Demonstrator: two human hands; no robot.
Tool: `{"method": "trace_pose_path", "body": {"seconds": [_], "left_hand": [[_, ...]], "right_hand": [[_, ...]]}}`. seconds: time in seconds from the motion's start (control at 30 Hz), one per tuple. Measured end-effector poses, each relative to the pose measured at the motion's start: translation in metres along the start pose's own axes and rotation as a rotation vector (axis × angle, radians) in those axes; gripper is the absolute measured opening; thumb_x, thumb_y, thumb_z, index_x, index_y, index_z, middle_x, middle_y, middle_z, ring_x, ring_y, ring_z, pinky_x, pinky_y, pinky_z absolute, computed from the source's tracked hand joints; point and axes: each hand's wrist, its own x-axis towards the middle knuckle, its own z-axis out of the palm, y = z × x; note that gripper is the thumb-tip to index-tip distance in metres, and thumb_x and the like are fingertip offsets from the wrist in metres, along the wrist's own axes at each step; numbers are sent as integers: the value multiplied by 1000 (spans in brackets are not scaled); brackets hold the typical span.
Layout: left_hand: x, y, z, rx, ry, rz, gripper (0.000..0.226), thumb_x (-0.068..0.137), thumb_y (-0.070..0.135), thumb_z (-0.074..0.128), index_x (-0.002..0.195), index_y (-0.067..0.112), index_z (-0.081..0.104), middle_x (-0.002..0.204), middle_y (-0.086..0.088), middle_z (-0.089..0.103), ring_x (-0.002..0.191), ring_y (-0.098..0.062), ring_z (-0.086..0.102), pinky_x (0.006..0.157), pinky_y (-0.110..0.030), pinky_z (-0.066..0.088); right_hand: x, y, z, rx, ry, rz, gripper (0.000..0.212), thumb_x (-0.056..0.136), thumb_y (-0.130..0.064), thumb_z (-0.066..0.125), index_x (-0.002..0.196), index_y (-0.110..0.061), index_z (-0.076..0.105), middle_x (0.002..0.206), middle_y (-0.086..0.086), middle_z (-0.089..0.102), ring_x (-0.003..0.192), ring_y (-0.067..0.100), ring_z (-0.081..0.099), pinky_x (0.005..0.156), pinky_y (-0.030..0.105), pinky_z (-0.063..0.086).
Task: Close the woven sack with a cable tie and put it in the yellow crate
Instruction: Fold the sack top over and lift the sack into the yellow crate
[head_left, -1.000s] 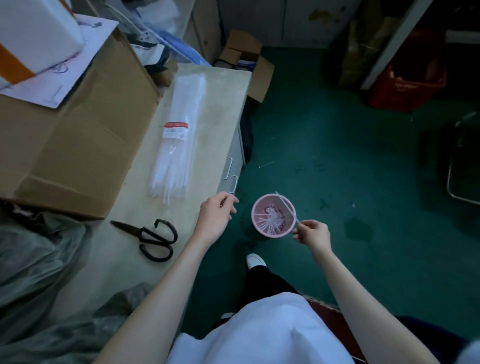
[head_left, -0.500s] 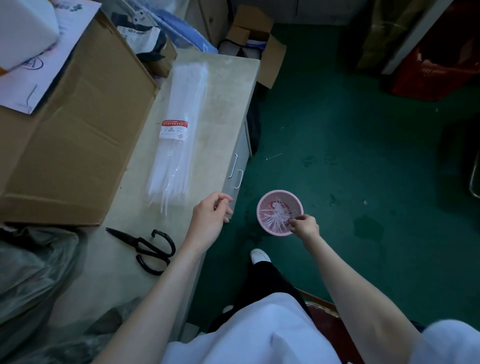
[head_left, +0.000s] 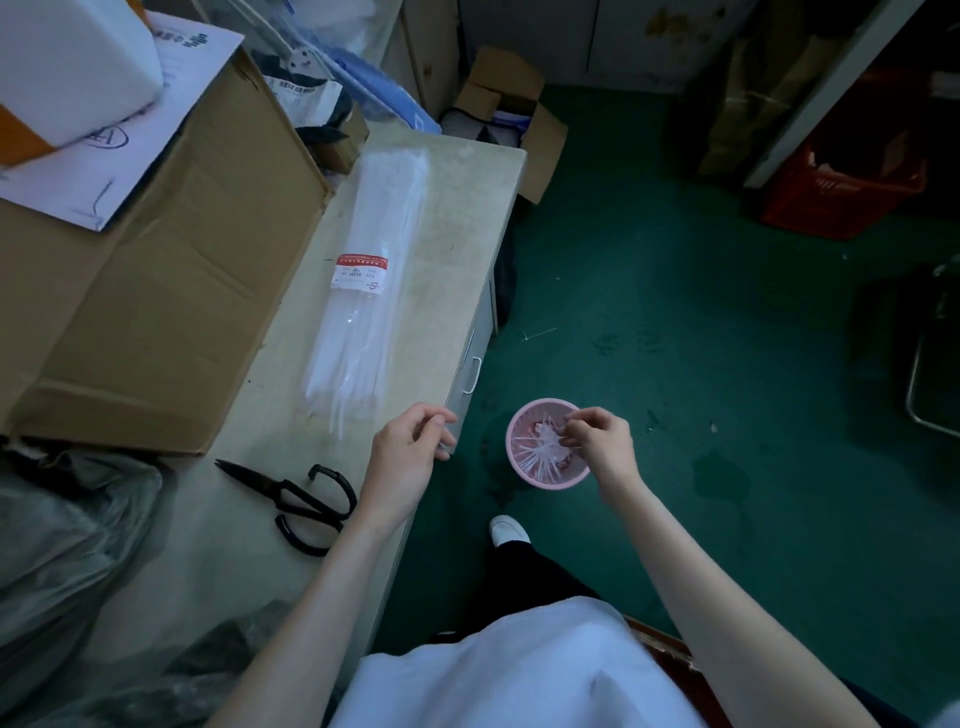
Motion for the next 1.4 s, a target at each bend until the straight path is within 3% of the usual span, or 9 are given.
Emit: {"method": "trace_pose_path", "body": {"seconds": [0.1,0.4,0.57,0.67,0.83,0.93,1.03,1.13,1.4], "left_hand": [[-11,2,-9,-52,39,23,21,97,12,48,92,14,68,74,0,63,59,-2,57,60,-8,44],[-66,-1,-59,-177,299,52,21,97,12,49,88,18,67,70,4,62,60,-3,54,60,-12,43],[-119,-7,-85,-237,525,46,21,97,9,50,86,12,67,68,0,64,58,-5,56,58,-13,45],[-151,-24,-99,-185,655,29,21,97,12,50,85,20,66,70,5,65,64,-3,59,63,-19,48],[-202,-50,-116,-100,877,-52,15,98,17,49,100,21,63,82,9,65,69,-3,58,63,-23,45],[-231,-66,-124,-53,1108,-160,16,97,24,50,112,23,56,95,7,62,86,-10,59,75,-30,49],[-252,-81,-129,83,1288,-220,28,91,24,58,117,18,51,102,3,55,93,-15,54,79,-34,49],[-263,-99,-134,176,1334,-407,48,84,29,68,124,14,46,124,-11,46,111,-30,43,87,-45,41],[-258,-123,-149,-307,1166,-607,105,76,58,68,150,19,5,157,-10,8,143,-33,13,113,-56,17]], "right_hand": [[-22,-24,-1,5,-37,-69,15,84,3,54,80,-7,65,69,8,67,61,17,62,70,34,55],[-99,-97,41,-32,-366,-300,16,89,5,53,83,-4,65,69,7,68,55,6,64,58,15,51],[-135,-109,83,-157,-576,-402,17,88,4,53,84,-6,66,71,8,70,65,13,64,72,26,53],[-161,-108,112,-243,-712,-445,16,88,3,52,87,-5,66,72,8,70,64,12,64,69,21,53],[-208,-101,153,-314,-880,-564,15,88,3,55,85,-7,65,73,10,70,64,11,63,67,20,52],[-240,-93,178,-355,-987,-632,16,88,1,57,84,-12,66,74,8,70,68,12,65,70,21,54],[-264,-84,197,-382,-1066,-668,17,89,1,56,83,-13,65,74,6,70,68,12,65,70,22,54],[-282,-73,214,-407,-1118,-709,19,89,3,56,83,-13,64,73,6,69,67,13,64,71,22,53],[-314,-57,249,-557,-1105,-1006,15,86,-9,65,84,-23,66,79,3,70,79,18,68,74,34,55]]}}
